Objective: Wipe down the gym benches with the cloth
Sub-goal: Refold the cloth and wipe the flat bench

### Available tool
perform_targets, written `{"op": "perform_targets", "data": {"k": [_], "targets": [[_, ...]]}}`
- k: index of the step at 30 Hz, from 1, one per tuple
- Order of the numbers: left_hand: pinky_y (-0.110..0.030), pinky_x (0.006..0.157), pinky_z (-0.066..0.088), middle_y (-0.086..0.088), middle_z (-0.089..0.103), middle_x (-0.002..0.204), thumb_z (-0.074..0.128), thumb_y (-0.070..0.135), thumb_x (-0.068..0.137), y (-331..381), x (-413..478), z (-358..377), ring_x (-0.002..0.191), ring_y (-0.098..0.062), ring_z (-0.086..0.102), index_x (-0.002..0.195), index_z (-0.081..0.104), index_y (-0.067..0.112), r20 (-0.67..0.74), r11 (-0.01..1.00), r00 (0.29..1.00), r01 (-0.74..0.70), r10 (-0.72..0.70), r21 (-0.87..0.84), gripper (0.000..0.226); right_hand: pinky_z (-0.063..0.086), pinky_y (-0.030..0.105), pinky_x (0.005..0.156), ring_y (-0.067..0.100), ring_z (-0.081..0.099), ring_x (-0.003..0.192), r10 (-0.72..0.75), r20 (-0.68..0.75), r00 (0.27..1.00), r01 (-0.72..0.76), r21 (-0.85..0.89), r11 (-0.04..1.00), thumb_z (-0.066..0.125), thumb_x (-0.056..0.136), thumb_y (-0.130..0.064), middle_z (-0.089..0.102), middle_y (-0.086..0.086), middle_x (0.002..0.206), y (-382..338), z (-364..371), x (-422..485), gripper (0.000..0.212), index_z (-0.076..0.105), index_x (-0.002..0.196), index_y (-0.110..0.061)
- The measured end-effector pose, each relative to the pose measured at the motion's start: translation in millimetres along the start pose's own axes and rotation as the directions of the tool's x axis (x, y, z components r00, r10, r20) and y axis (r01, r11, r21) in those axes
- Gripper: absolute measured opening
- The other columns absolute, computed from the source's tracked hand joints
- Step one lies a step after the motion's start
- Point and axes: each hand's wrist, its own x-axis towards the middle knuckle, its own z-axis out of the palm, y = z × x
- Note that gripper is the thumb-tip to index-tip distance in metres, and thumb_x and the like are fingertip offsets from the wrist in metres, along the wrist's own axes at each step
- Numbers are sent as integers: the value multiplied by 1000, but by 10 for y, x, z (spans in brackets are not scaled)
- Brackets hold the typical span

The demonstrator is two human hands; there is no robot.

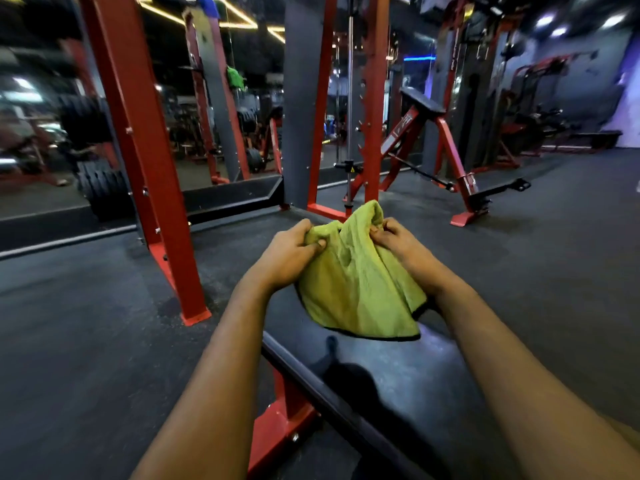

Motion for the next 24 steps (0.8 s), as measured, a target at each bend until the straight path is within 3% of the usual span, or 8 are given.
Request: {"op": "perform_targets", "data": {"k": [4, 9, 11, 13, 16, 20, 22, 24], "targets": [[-37, 75, 48, -8, 61, 97, 56, 34, 96, 45, 155, -173, 93, -27, 59, 89, 52, 17, -82, 988, 994, 86, -76, 128, 19, 49, 20, 67, 11, 67, 89, -19, 81, 997, 21, -27, 999, 67, 93, -31, 71, 1, 100, -7, -71, -25, 12, 64, 103, -26], [-47, 107, 32, -2, 34, 136, 52, 51, 94, 224, 101, -57, 129, -22, 33, 133, 39, 22, -225, 972, 973, 13, 41, 233, 50, 57, 43, 71, 25, 69, 80, -130, -160, 978, 95, -209, 973, 68, 91, -30, 73, 7, 84, -96, 104, 334, 12, 68, 88, -18], [-45, 101, 32, 3, 40, 129, 49, 62, 91, 265, -7, 8, 121, -17, 37, 126, 41, 25, -238, 974, 968, -33, 87, 223, 52, 56, 45, 76, 24, 68, 82, -162, -186, 969, 107, -274, 956, 65, 93, -24, 73, 8, 87, -198, 102, 497, 11, 67, 90, -14], [-39, 86, 48, 3, 55, 113, 54, 65, 86, 320, -83, 48, 103, -17, 55, 116, 43, 22, -114, 999, 993, -40, 42, 19, 53, 55, 42, 75, 23, 66, 83, -158, -165, 974, 101, -314, 944, 62, 94, -19, 72, 9, 89, -299, 56, 650, 6, 66, 91, -14], [-28, 57, 54, -4, 65, 95, 64, 40, 92, 374, -123, 96, 76, -18, 67, 109, 44, 18, 3, 993, 1000, -5, 5, -119, 35, 56, 47, 83, 30, 68, 92, -136, -89, 987, 87, -414, 906, 61, 94, -18, 71, 13, 95, -384, -10, 791, 11, 66, 102, -12], [-42, 70, 54, -12, 64, 94, 52, 11, 85, 310, 22, -47, 85, -30, 62, 104, 51, 14, -28, 956, 999, 33, -26, 291, 20, 51, 37, 90, 29, 63, 105, -193, -17, 981, 137, -644, 752, 52, 91, -5, 69, 13, 110, -512, -224, 746, 27, 66, 113, -11], [-34, 64, 48, -10, 61, 90, 48, 11, 87, 306, 89, -288, 80, -28, 60, 104, 53, 16, -122, 916, 990, 117, -76, 384, 18, 49, 35, 91, 26, 63, 104, -100, 78, 992, 125, -728, 674, 53, 88, -2, 70, 9, 108, -582, -426, 699, 29, 69, 108, -15], [-30, 59, 40, -2, 60, 87, 45, 13, 91, 396, 148, -546, 71, -17, 55, 100, 55, 24, -211, 886, 977, 134, -42, 444, 17, 51, 35, 87, 20, 64, 90, 48, 174, 984, 91, -707, 702, 58, 85, 1, 71, 5, 95, -651, -548, 607, 25, 72, 92, -18]]}}
